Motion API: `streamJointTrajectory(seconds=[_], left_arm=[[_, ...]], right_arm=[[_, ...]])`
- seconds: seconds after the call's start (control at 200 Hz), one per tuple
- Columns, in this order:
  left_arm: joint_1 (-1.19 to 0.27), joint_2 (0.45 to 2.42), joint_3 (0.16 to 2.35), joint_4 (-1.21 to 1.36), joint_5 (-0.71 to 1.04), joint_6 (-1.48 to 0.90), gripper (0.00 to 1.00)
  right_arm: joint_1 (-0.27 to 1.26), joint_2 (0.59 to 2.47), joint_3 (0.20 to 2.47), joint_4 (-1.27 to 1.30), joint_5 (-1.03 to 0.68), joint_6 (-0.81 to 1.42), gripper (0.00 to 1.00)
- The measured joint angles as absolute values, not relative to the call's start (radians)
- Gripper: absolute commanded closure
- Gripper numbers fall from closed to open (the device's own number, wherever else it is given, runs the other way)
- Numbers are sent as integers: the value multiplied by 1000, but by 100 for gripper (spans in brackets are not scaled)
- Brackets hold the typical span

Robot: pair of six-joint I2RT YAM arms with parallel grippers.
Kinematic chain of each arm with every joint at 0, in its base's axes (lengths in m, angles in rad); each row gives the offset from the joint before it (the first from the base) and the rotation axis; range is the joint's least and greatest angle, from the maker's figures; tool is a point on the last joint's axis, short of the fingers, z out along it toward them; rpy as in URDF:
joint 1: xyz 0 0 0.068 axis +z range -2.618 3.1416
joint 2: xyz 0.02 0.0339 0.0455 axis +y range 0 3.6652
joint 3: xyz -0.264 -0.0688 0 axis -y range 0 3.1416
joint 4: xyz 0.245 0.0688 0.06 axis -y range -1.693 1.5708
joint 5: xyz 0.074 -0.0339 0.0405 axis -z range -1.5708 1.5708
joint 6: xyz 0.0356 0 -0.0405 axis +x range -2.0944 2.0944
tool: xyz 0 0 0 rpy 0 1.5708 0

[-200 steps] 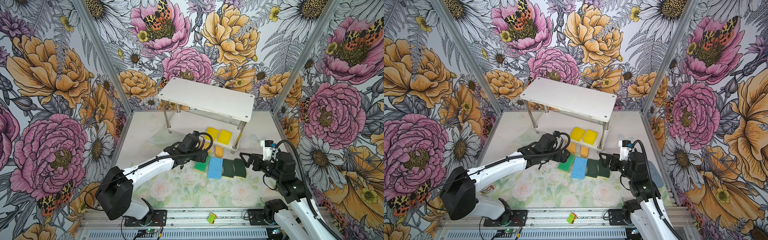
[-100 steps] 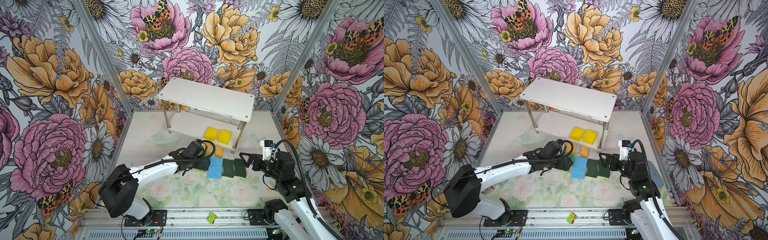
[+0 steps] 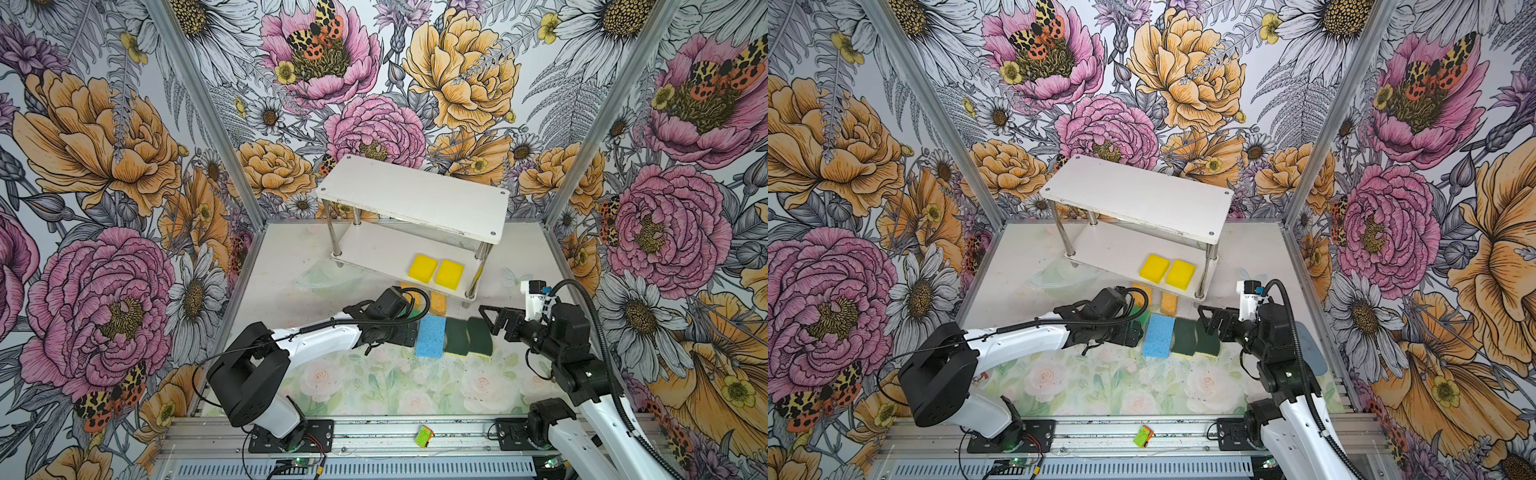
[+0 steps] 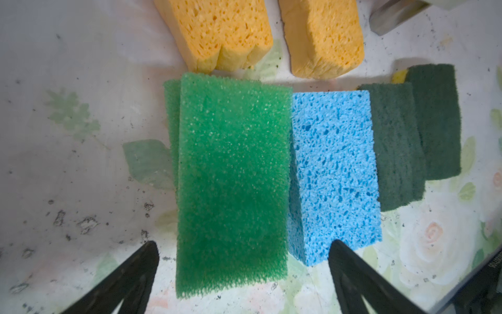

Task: Place and organize the cleaning sponges onto the shelf
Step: 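Lower the open left gripper over the bright green sponge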

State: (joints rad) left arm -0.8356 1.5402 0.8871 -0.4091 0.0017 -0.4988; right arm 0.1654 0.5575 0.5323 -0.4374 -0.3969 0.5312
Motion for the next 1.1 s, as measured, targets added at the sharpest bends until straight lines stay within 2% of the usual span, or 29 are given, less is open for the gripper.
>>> streamJointTrajectory(seconds=[0.38,1.096], left_arm=[[-843,1568,887,-406,-8,-498,1],[-885,1596,892,-425,-140,-472,1]], right_arm=[[165,558,532,-437,-397,532,0],[165,558,532,-437,-397,532,0]])
